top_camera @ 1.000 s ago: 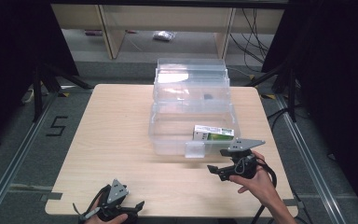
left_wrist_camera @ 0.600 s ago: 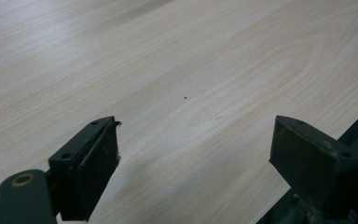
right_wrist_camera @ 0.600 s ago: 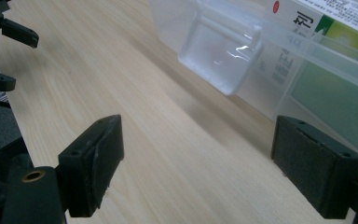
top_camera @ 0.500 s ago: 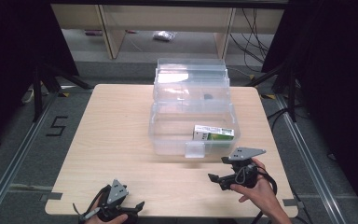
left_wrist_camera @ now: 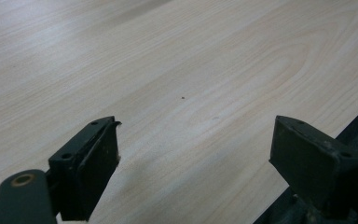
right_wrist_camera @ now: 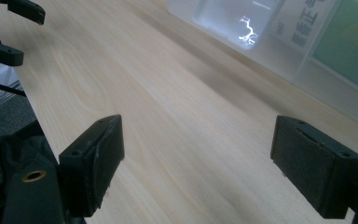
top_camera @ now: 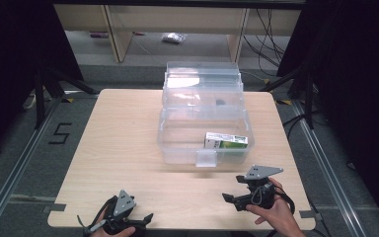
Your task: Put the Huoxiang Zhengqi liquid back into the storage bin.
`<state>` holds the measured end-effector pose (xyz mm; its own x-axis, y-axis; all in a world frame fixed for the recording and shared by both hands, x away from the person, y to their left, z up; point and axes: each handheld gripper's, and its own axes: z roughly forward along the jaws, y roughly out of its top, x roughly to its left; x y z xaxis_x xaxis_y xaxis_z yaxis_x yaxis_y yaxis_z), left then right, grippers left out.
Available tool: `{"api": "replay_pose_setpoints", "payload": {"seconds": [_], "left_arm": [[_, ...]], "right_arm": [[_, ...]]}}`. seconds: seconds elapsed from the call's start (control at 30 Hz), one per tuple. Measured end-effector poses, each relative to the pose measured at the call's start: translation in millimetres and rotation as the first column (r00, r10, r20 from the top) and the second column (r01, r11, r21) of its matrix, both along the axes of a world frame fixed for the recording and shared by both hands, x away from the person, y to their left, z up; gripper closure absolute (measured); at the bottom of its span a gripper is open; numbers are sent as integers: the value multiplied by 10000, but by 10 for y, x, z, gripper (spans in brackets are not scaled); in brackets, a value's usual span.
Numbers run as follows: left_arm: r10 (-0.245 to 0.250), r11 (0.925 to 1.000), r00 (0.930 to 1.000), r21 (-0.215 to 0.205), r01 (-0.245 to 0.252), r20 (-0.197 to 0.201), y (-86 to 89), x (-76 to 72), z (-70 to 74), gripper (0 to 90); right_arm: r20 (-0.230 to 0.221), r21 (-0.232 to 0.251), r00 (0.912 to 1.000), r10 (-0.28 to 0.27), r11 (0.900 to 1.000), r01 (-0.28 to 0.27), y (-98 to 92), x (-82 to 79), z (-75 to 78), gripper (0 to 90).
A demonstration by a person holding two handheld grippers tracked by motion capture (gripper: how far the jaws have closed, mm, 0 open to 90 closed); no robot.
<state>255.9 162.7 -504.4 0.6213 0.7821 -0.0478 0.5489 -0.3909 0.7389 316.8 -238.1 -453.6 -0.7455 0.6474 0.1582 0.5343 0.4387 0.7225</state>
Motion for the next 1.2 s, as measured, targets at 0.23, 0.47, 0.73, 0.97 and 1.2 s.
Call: {"api": "replay_pose_setpoints", "payload": {"seconds": [0.23,0.47,0.73,0.97,1.2], "left_arm": [[36,10000,10000,-82,-36,6,-4,0,-1,148],[21,10000,10000,-96,-21,11,-9,1,-6,148],[32,10000,10000,-92,-32,5,-6,0,-3,148],[7,10000,10000,-64,-7,33,-7,-4,-1,148],[-3,10000,10000,8,3,3,-7,-6,4,147]], "right_arm": [[-132,-166,9999,-85,9998,83,-12,-44,-58,183],[-232,-398,9997,-109,9992,99,-65,-100,-134,181],[-447,-575,9986,-282,9980,257,-131,-183,-212,180],[-613,-909,9979,-193,9958,136,-156,-258,-286,176],[-520,-973,9981,-328,9949,276,-190,-295,-307,173]]}}
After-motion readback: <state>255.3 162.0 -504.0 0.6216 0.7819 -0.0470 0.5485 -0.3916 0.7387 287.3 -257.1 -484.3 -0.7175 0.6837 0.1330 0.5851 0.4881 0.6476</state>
